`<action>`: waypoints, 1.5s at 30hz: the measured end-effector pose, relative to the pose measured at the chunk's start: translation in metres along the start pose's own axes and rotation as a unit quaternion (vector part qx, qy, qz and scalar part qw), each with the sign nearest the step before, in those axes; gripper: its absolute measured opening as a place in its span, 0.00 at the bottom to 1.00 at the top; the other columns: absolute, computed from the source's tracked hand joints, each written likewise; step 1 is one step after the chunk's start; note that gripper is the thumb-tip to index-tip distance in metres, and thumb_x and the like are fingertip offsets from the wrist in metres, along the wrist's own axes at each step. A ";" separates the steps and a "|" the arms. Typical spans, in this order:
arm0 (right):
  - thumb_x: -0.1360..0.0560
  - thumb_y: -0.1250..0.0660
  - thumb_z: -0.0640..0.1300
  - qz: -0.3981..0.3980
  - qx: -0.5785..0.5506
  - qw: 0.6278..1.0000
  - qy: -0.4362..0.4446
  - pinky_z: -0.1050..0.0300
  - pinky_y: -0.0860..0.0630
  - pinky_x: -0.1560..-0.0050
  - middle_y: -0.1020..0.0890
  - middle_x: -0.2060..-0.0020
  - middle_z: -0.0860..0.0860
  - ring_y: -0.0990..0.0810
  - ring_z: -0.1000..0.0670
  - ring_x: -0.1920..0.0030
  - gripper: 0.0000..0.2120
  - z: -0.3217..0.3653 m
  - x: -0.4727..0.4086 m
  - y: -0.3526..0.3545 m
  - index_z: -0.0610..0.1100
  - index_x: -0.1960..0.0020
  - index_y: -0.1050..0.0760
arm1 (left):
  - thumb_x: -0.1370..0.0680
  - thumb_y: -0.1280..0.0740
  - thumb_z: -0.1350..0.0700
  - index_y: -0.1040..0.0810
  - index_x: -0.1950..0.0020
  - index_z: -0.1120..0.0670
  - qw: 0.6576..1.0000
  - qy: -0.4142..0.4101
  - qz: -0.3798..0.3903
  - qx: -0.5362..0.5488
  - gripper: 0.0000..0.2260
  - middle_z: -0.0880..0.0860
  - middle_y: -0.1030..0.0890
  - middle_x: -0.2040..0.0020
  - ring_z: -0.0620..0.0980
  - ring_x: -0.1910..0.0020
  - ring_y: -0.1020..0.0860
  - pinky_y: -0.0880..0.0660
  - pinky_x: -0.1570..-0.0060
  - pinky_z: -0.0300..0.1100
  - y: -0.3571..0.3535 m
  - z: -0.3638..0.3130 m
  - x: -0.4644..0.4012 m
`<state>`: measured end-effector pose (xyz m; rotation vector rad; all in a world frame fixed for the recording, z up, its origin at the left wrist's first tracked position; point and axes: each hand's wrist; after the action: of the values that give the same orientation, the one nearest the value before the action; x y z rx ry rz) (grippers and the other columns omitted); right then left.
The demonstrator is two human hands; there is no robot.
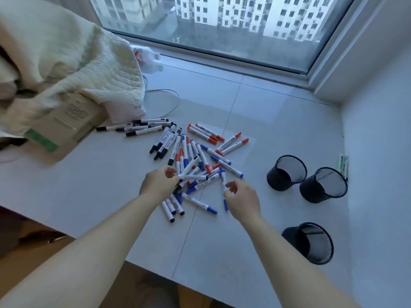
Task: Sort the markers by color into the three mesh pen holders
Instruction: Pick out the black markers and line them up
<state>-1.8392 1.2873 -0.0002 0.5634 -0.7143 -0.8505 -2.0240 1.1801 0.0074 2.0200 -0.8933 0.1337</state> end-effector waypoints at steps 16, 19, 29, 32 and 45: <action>0.24 0.42 0.39 0.017 0.068 0.997 -0.028 0.55 0.27 0.56 0.22 0.48 0.49 0.25 0.50 0.54 0.12 0.135 -0.086 -0.145 0.45 0.43 0.26 | 0.24 0.37 0.52 0.25 0.41 0.50 0.995 -0.009 0.059 -0.085 0.12 0.49 0.22 0.45 0.50 0.50 0.25 0.29 0.53 0.41 0.137 0.101 -0.192; 0.24 0.44 0.39 0.024 0.079 0.996 -0.018 0.55 0.28 0.57 0.23 0.49 0.48 0.26 0.50 0.54 0.12 0.143 -0.108 -0.160 0.45 0.43 0.27 | 0.23 0.38 0.52 0.25 0.41 0.51 0.993 -0.022 0.043 -0.105 0.12 0.50 0.22 0.43 0.52 0.46 0.25 0.29 0.49 0.42 0.140 0.106 -0.222; 0.24 0.43 0.39 -0.091 0.130 0.987 -0.039 0.54 0.33 0.44 0.29 0.40 0.43 0.32 0.44 0.41 0.16 0.156 -0.177 -0.197 0.41 0.36 0.32 | 0.23 0.38 0.51 0.22 0.45 0.51 0.980 -0.139 -0.051 -0.135 0.10 0.55 0.25 0.44 0.57 0.40 0.31 0.32 0.45 0.47 0.124 0.109 -0.295; 0.25 0.42 0.44 -0.102 0.158 0.976 -0.109 0.49 0.34 0.40 0.35 0.36 0.41 0.36 0.41 0.38 0.21 0.159 -0.186 -0.204 0.40 0.33 0.37 | 0.25 0.36 0.48 0.24 0.44 0.51 0.972 -0.141 -0.084 -0.165 0.12 0.57 0.27 0.43 0.58 0.40 0.33 0.34 0.42 0.50 0.118 0.113 -0.304; 0.22 0.49 0.58 -0.075 0.183 0.967 -0.163 0.47 0.34 0.37 0.44 0.30 0.40 0.39 0.38 0.34 0.31 0.169 -0.211 -0.235 0.45 0.25 0.54 | 0.26 0.38 0.39 0.34 0.33 0.50 0.967 -0.176 -0.034 -0.179 0.25 0.55 0.34 0.41 0.55 0.38 0.36 0.37 0.42 0.50 0.071 0.112 -0.298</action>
<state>-2.1736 1.3063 -0.1261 0.8260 -1.1556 -0.9707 -2.3142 1.2309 -0.1328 1.7547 -0.9843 -0.4107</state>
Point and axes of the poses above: each hand's wrist, its own x-axis away from the middle knuckle, its own y-axis out of the back of the hand, z = x × y
